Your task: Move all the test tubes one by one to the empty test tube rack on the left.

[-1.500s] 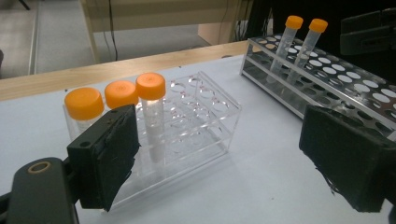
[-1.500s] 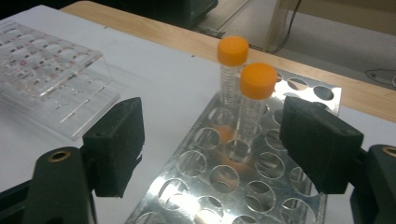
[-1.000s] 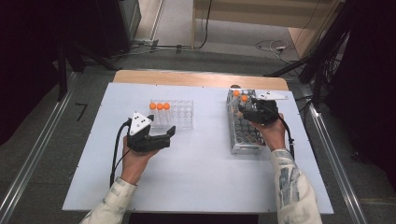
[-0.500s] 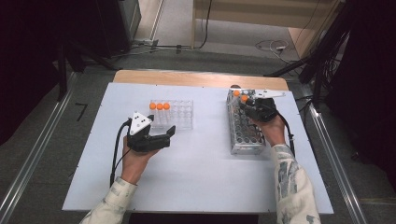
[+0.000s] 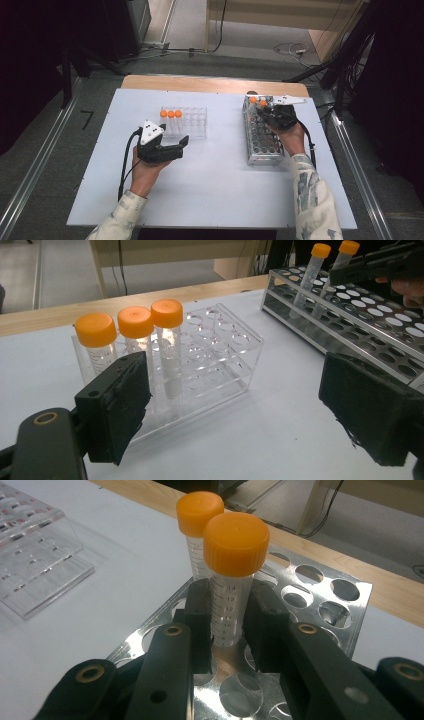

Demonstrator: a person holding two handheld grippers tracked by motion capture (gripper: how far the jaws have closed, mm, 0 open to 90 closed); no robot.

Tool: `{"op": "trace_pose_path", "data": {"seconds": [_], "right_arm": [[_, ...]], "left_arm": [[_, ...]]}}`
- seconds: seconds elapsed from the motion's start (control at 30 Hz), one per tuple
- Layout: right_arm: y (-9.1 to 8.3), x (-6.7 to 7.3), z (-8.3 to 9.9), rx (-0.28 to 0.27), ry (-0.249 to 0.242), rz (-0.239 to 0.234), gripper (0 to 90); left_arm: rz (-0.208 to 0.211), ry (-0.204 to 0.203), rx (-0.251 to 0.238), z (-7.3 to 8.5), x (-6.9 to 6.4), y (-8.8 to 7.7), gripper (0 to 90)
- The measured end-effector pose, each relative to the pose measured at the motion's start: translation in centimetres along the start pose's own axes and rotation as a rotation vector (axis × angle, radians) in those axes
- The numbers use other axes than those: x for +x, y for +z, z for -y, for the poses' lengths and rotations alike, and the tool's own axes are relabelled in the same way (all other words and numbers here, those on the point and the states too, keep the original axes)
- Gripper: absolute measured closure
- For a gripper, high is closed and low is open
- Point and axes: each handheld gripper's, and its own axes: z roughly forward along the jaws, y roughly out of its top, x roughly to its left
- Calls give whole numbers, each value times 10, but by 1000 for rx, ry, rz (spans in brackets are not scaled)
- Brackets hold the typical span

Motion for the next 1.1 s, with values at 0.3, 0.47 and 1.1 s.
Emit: {"op": "trace_pose_path", "data": {"seconds": [0.3,0.47,1.1], "right_arm": [[-14,-1,-9,-44,10,0,713],[-24,1,-18,-73,1,3,713],[-62,31,-31,-140,-41,-66,714]], "left_arm": [[2,-2,1,0,-1,0,130],[4,1,5,1,-2,1,131],[7,5,-20,-2,-6,-4,130]]}}
